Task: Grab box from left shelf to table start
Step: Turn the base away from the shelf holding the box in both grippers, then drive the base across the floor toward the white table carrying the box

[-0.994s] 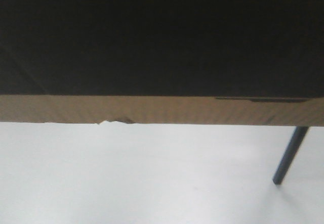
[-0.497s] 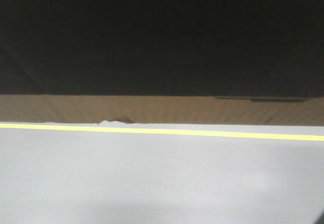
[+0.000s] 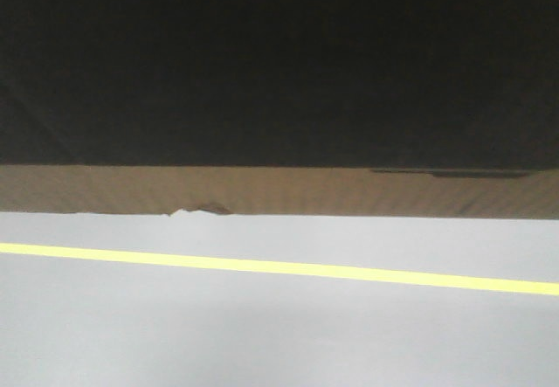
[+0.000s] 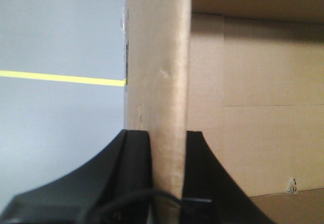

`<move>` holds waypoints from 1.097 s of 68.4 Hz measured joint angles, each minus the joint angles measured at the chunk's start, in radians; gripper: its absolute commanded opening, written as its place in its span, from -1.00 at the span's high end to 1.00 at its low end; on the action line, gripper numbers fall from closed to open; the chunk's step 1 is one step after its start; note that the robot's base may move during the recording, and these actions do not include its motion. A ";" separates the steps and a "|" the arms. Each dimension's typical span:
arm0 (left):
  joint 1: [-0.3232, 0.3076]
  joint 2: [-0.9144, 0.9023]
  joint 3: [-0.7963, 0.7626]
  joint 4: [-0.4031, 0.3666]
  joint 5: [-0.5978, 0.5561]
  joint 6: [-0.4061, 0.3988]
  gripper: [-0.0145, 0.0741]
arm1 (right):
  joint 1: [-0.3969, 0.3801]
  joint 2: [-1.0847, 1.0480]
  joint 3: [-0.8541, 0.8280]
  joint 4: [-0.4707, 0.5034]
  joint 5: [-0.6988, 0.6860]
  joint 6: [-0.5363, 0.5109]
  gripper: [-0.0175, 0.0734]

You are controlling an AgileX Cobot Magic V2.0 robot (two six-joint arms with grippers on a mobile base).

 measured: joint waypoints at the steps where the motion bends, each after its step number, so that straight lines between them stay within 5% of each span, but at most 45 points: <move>1: 0.000 0.000 0.000 0.000 0.000 0.000 0.87 | 0.000 0.000 0.000 0.000 0.000 0.000 0.50; 75: 0.000 0.000 0.000 0.000 0.000 0.000 0.87 | 0.000 0.000 0.000 0.000 0.000 0.000 0.50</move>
